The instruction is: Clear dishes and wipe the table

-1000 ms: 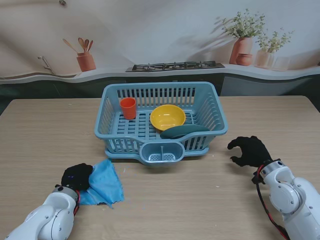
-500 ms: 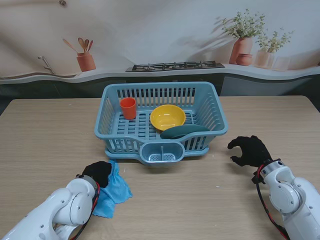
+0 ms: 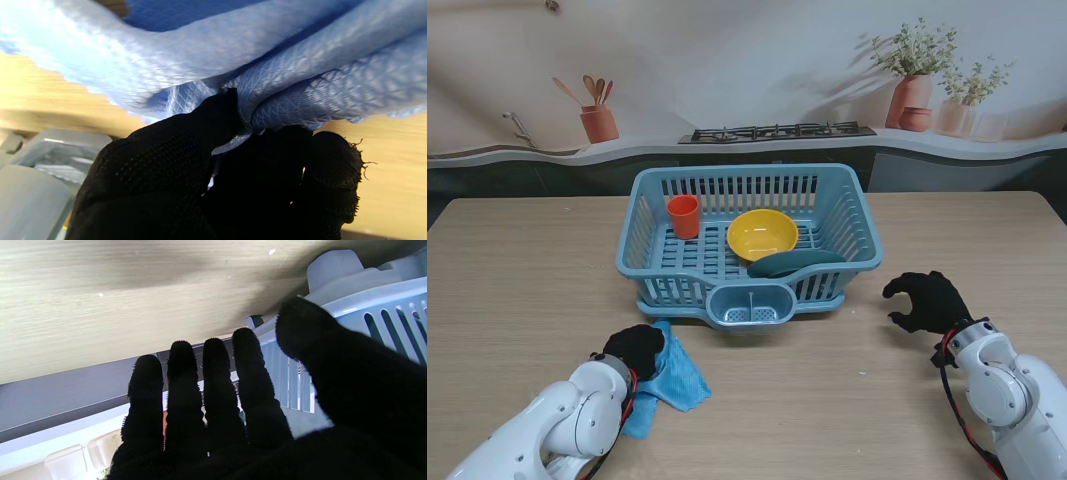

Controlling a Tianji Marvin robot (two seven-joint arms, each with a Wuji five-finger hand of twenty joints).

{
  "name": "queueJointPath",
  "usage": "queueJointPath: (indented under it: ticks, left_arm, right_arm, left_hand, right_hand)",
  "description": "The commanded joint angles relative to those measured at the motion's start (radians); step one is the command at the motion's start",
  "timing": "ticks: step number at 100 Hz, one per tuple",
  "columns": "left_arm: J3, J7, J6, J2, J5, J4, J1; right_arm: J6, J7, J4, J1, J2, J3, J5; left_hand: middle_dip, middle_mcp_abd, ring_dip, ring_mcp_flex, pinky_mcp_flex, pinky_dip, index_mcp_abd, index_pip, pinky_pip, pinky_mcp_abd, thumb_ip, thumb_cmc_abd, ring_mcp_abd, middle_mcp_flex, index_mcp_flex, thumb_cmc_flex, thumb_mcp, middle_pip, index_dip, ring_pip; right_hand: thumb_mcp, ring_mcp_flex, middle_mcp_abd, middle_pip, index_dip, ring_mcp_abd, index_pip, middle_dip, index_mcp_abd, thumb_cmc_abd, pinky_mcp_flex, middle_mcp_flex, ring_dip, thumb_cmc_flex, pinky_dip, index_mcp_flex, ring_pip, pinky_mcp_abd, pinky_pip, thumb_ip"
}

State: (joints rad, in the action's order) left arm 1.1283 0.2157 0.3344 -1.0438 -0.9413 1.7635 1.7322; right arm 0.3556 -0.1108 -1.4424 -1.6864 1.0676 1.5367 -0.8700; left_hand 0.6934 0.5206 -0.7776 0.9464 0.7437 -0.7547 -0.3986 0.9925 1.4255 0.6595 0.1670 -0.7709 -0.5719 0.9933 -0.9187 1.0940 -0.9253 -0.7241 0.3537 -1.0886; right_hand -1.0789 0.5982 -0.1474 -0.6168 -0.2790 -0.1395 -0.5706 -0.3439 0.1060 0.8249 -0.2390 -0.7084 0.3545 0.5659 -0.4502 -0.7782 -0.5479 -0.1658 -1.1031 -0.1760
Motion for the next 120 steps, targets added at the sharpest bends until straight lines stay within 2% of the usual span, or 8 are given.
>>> queueJointPath:
  ticks: [1, 17, 35, 48, 61, 74, 89, 120]
  left_arm:
    - [0.024, -0.012, -0.015, 0.004, -0.034, -0.068, 0.057]
    - [0.117, -0.156, -0.088, -0.007, -0.114, -0.106, 0.12]
    - [0.205, -0.305, -0.138, -0.016, -0.175, -0.156, 0.16]
    - [0.25, -0.409, -0.179, -0.018, -0.202, -0.204, 0.173]
    - [0.276, -0.492, -0.191, -0.019, -0.23, -0.243, 0.175]
    - [0.283, -0.537, -0.195, -0.021, -0.234, -0.27, 0.17]
    - [0.255, -0.562, -0.175, -0.024, -0.217, -0.308, 0.145]
    - [0.177, -0.595, -0.159, -0.027, -0.166, -0.429, 0.0]
  right_arm:
    - [0.006, 0.013, -0.002, -0.004, -0.001, 0.0, -0.005]
    - [0.007, 0.014, -0.002, -0.002, -0.001, -0.001, -0.005]
    - [0.002, 0.015, -0.004, -0.004, -0.001, -0.002, -0.004]
    - [-0.001, 0.015, -0.005, -0.005, 0.0, -0.003, -0.002]
    - [-0.002, 0.015, -0.005, -0.004, 0.0, -0.003, -0.002]
    - [-0.003, 0.014, -0.005, -0.003, 0.0, -0.005, -0.001]
    - [-0.005, 0.015, -0.006, -0.004, 0.0, -0.006, 0.0]
    - [-0.004, 0.011, -0.003, -0.002, 0.001, -0.006, -0.001]
  left_hand:
    - [-0.065, -0.008, 0.0, 0.01, 0.006, -0.027, 0.054, -0.083, 0.02, 0.038, -0.006, 0.058, -0.026, 0.006, -0.079, 0.048, -0.022, 0.09, -0.056, -0.005]
    - [-0.066, -0.009, 0.0, 0.013, 0.008, -0.029, 0.054, -0.083, 0.02, 0.038, -0.005, 0.056, -0.026, 0.009, -0.08, 0.048, -0.022, 0.09, -0.058, -0.005]
    - [-0.066, -0.007, 0.0, 0.011, 0.008, -0.031, 0.052, -0.084, 0.019, 0.038, -0.005, 0.055, -0.029, 0.008, -0.082, 0.049, -0.023, 0.091, -0.059, -0.004]
    - [-0.065, -0.008, -0.001, 0.011, 0.007, -0.033, 0.053, -0.085, 0.018, 0.038, -0.005, 0.056, -0.028, 0.008, -0.08, 0.049, -0.023, 0.09, -0.06, -0.004]
    - [-0.065, -0.008, -0.001, 0.01, 0.004, -0.035, 0.052, -0.085, 0.018, 0.038, -0.005, 0.057, -0.03, 0.007, -0.08, 0.048, -0.023, 0.09, -0.06, -0.004]
    - [-0.064, -0.007, -0.002, 0.008, 0.005, -0.037, 0.053, -0.085, 0.018, 0.038, -0.005, 0.059, -0.025, 0.005, -0.079, 0.047, -0.023, 0.089, -0.06, -0.004]
    - [-0.063, -0.009, -0.002, 0.008, 0.004, -0.038, 0.054, -0.086, 0.018, 0.038, -0.005, 0.063, -0.023, 0.001, -0.076, 0.046, -0.022, 0.089, -0.061, -0.006]
    - [-0.058, -0.009, -0.003, 0.006, 0.009, -0.038, 0.057, -0.084, 0.021, 0.038, -0.006, 0.072, -0.016, -0.006, -0.067, 0.044, -0.019, 0.082, -0.059, -0.01]
  right_hand:
    - [-0.012, -0.011, -0.004, 0.002, -0.005, -0.01, -0.003, 0.003, 0.009, 0.003, 0.001, -0.002, 0.005, 0.025, -0.009, -0.008, -0.013, -0.016, -0.006, 0.033]
    - [-0.012, -0.012, -0.005, 0.002, -0.004, -0.009, -0.003, 0.003, 0.009, 0.002, 0.001, -0.003, 0.005, 0.025, -0.009, -0.008, -0.012, -0.015, -0.006, 0.033]
    - [-0.011, -0.012, -0.004, 0.002, -0.004, -0.01, -0.002, 0.003, 0.009, 0.001, 0.002, -0.002, 0.005, 0.025, -0.009, -0.008, -0.012, -0.014, -0.006, 0.033]
    - [-0.011, -0.012, -0.005, 0.001, -0.004, -0.011, -0.002, 0.003, 0.009, 0.0, 0.001, -0.004, 0.005, 0.025, -0.009, -0.008, -0.012, -0.015, -0.006, 0.033]
    - [-0.011, -0.012, -0.004, 0.002, -0.004, -0.01, -0.003, 0.003, 0.009, 0.0, 0.001, -0.002, 0.005, 0.025, -0.009, -0.009, -0.013, -0.015, -0.006, 0.033]
    - [-0.011, -0.012, -0.005, 0.001, -0.004, -0.009, -0.002, 0.003, 0.01, -0.001, 0.001, -0.003, 0.005, 0.024, -0.008, -0.008, -0.013, -0.012, -0.006, 0.033]
    - [-0.012, -0.012, -0.005, 0.002, -0.004, -0.009, -0.003, 0.003, 0.009, -0.003, 0.001, -0.002, 0.005, 0.025, -0.009, -0.008, -0.012, -0.014, -0.006, 0.033]
    - [-0.012, -0.012, -0.003, 0.001, -0.005, -0.008, -0.004, 0.003, 0.01, -0.006, 0.002, -0.004, 0.005, 0.025, -0.009, -0.009, -0.013, -0.014, -0.006, 0.034]
